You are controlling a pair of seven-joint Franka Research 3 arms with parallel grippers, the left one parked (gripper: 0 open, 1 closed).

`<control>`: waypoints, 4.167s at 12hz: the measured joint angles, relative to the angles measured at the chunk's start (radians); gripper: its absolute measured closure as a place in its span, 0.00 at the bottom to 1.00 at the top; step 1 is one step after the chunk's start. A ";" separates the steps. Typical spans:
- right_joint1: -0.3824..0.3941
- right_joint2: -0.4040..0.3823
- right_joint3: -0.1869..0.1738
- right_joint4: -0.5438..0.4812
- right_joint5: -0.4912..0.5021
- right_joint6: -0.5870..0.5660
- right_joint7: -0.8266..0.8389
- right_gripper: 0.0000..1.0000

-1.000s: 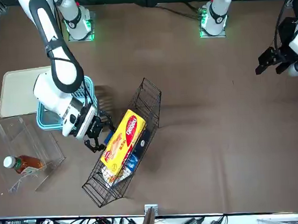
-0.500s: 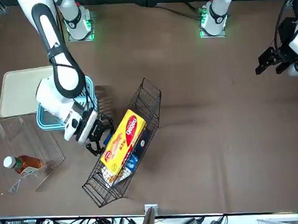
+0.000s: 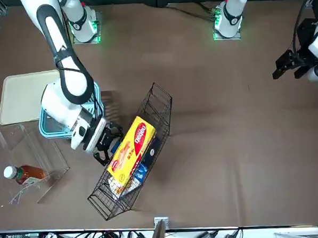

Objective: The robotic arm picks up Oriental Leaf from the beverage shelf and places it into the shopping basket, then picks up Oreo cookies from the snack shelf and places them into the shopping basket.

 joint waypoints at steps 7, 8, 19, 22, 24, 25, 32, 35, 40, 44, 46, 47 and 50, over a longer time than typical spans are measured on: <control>0.004 0.000 -0.003 0.001 0.000 0.007 0.002 0.01; 0.004 0.000 -0.003 0.001 0.000 0.009 0.003 0.19; 0.008 0.000 -0.005 0.016 0.000 0.016 0.009 0.32; 0.008 -0.016 -0.005 0.028 0.000 0.017 0.013 0.32; 0.009 -0.033 -0.004 0.031 0.000 0.017 0.014 0.33; 0.010 -0.040 -0.004 0.032 0.000 0.017 0.015 0.33; 0.010 -0.062 -0.005 0.021 0.000 0.020 0.020 0.34; 0.010 -0.127 -0.010 -0.040 0.000 0.026 0.020 0.34; -0.011 -0.310 -0.021 -0.236 0.000 0.033 0.020 0.34; -0.067 -0.446 -0.024 -0.370 0.000 0.000 0.018 0.34; -0.112 -0.501 -0.024 -0.416 -0.001 -0.048 0.010 0.35; -0.169 -0.543 -0.025 -0.443 -0.014 -0.122 0.003 0.36; -0.285 -0.584 -0.026 -0.451 -0.078 -0.282 0.001 0.36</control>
